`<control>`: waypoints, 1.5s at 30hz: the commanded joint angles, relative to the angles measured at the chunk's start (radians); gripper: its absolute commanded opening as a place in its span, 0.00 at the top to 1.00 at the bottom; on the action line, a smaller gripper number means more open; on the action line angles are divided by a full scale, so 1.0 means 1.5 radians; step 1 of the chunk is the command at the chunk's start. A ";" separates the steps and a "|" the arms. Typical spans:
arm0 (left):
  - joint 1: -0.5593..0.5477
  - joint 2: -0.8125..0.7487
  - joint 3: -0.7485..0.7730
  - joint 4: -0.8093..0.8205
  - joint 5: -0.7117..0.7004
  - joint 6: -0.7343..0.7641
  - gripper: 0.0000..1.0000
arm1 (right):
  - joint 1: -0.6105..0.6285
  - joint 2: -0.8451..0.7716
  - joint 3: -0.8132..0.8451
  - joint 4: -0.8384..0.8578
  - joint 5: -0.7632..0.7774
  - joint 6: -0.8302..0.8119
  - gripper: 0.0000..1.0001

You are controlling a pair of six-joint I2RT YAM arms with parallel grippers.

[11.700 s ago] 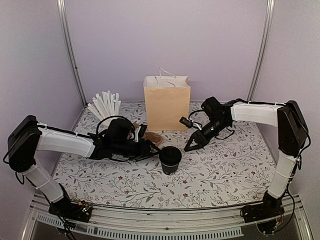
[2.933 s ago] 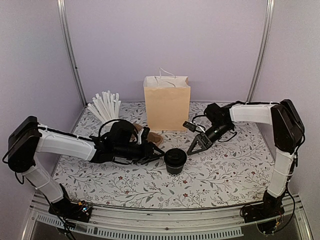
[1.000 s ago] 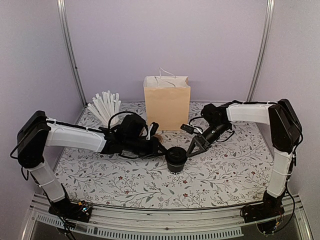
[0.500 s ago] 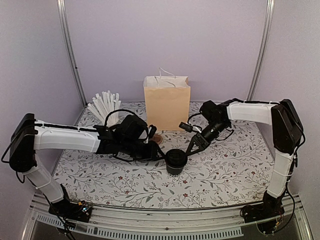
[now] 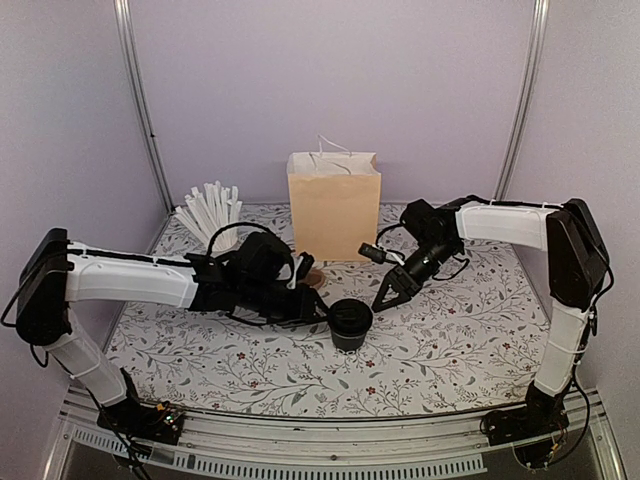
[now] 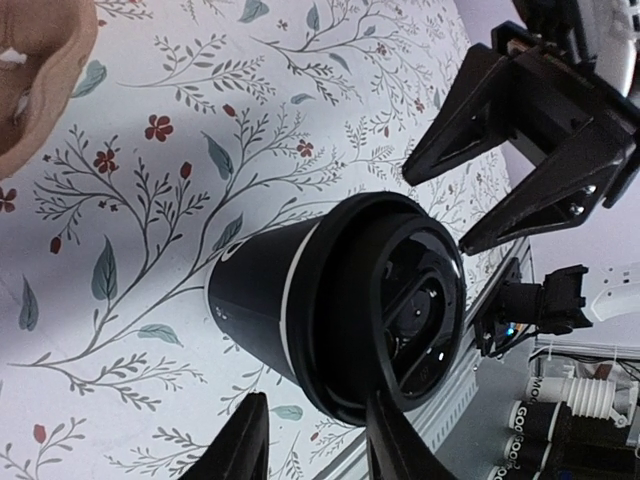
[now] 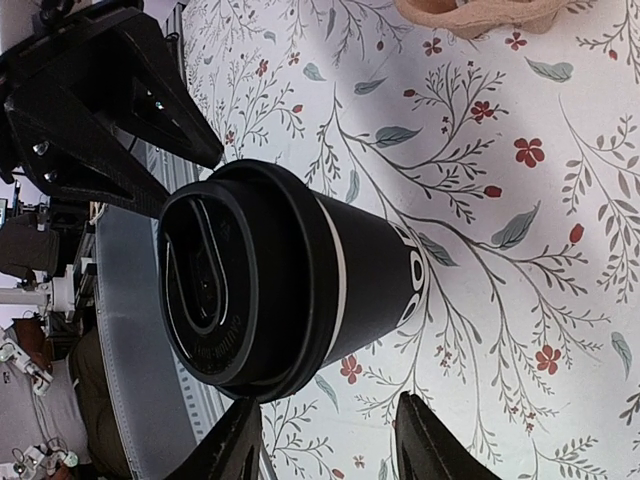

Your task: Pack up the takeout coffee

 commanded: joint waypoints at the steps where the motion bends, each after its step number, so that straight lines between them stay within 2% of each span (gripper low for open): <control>1: -0.005 0.009 -0.010 0.034 0.027 -0.007 0.64 | 0.004 -0.021 0.015 0.004 -0.013 -0.010 0.52; 9: 0.027 0.039 0.002 0.039 0.025 0.019 0.65 | 0.040 0.001 0.018 -0.014 -0.036 -0.032 0.51; 15: 0.053 0.051 0.029 0.038 0.023 0.047 0.65 | 0.045 -0.031 -0.019 -0.014 -0.036 -0.035 0.50; 22: 0.058 0.079 0.066 0.037 0.043 0.067 0.65 | 0.045 -0.060 -0.048 -0.008 -0.038 -0.038 0.49; 27: 0.059 0.055 0.059 0.027 0.034 0.066 0.65 | 0.045 -0.056 -0.051 -0.012 -0.029 -0.041 0.49; 34: 0.058 -0.035 -0.005 -0.006 -0.010 0.022 0.62 | 0.029 -0.066 -0.046 -0.012 -0.026 -0.036 0.51; 41: 0.058 -0.045 -0.093 0.108 0.074 -0.066 0.63 | 0.002 -0.044 -0.013 0.007 -0.014 -0.008 0.56; 45: 0.058 -0.032 -0.102 0.155 0.096 -0.087 0.63 | -0.001 -0.015 0.009 0.009 -0.013 0.005 0.60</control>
